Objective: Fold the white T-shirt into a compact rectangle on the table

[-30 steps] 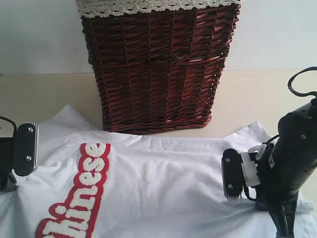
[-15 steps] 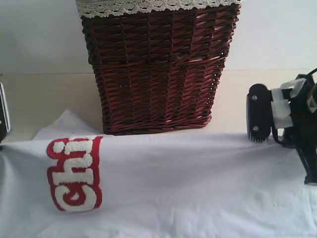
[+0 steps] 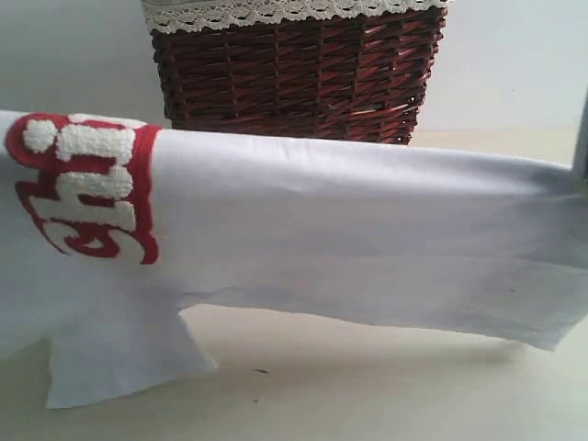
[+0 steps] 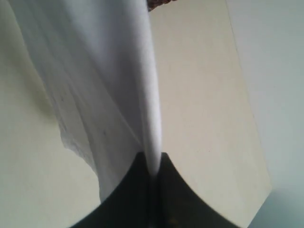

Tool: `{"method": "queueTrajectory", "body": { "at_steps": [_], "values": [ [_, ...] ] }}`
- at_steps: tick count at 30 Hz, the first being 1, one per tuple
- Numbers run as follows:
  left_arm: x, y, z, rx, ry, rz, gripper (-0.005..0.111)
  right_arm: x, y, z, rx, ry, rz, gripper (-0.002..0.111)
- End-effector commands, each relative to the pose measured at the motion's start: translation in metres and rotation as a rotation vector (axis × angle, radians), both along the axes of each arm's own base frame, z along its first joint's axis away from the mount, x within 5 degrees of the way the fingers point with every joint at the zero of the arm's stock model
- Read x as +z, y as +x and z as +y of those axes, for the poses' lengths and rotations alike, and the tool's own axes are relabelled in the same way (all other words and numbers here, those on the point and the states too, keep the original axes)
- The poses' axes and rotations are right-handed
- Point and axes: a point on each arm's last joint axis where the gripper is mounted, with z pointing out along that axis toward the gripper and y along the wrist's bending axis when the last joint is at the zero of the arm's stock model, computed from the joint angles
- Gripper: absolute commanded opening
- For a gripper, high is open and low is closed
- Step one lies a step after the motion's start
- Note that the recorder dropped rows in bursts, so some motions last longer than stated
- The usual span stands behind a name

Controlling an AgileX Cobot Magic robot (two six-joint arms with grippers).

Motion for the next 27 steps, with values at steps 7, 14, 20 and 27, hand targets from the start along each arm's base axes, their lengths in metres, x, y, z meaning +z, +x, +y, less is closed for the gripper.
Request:
{"method": "queueTrajectory", "body": {
  "at_steps": [7,14,20,27],
  "values": [
    [0.031,-0.085,0.028,-0.149,-0.043,0.252,0.000,0.024,-0.080,0.001,0.121,0.152,0.076,0.000],
    [0.102,-0.119,0.051,-0.221,-0.221,0.026,0.000,0.073,-0.105,-0.008,0.116,0.319,-0.113,0.000],
    [0.124,-0.127,0.047,-0.264,-0.383,0.055,0.000,0.110,-0.121,-0.005,0.183,0.469,-0.189,0.000],
    [0.060,-0.066,0.014,-0.109,-0.106,0.268,0.000,0.068,-0.088,0.010,0.099,0.397,0.004,0.000]
  ]
}}
